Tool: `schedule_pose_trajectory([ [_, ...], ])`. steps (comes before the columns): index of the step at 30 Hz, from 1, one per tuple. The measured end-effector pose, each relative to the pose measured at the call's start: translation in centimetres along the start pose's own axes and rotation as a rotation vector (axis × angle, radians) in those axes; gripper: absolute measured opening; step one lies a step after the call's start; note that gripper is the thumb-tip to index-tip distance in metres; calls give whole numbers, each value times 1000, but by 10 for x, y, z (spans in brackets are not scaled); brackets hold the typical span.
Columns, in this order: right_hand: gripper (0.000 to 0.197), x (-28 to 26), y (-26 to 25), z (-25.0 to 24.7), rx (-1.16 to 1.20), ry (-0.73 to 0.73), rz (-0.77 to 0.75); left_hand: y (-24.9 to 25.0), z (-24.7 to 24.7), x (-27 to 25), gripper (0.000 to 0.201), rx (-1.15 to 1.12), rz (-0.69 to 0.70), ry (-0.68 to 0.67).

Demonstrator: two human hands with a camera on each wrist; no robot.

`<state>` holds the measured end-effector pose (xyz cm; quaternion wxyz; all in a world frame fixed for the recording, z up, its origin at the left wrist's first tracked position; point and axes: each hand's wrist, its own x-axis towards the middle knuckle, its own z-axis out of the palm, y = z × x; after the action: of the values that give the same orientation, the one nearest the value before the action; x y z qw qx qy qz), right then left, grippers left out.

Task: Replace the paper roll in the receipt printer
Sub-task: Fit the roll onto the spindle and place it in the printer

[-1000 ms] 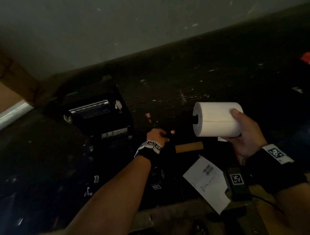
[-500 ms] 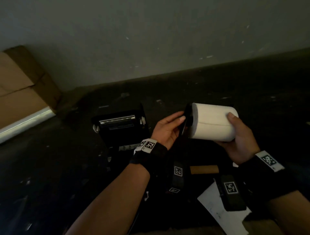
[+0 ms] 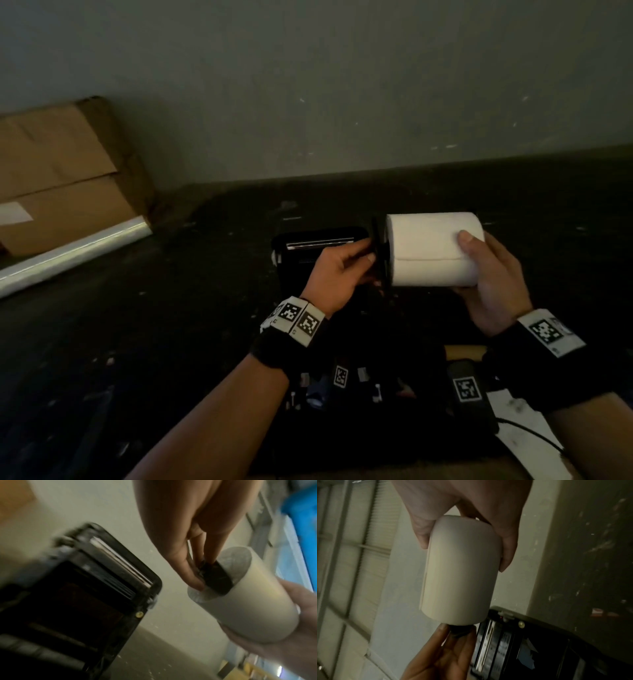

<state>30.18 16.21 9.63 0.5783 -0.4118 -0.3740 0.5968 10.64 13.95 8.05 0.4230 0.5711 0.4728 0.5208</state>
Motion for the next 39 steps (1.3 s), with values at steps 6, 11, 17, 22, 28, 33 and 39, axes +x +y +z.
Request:
schedule_pose_trajectory([
  [6, 54, -35, 13, 40, -56, -13, -81, 1, -45, -29, 33, 242, 136, 86],
  [11, 51, -60, 26, 67, -64, 15, -143, 13, -67, -57, 29, -128, 8, 110],
  [17, 70, -79, 31, 88, -79, -27, -160, 19, -93, -63, 17, -485, -237, 4],
  [22, 62, -85, 35, 98, -94, -21, -160, 16, -96, -70, 29, -405, -139, 52],
  [28, 47, -88, 33, 104, -129, -8, -184, 11, -91, -77, 27, -294, -38, 200],
  [33, 47, -88, 32, 104, -115, 9, -189, 19, -90, -81, 30, -106, -3, 252],
  [39, 40, -86, 31, 102, -128, -6, -174, 20, -89, -76, 32, 50, -59, 216],
])
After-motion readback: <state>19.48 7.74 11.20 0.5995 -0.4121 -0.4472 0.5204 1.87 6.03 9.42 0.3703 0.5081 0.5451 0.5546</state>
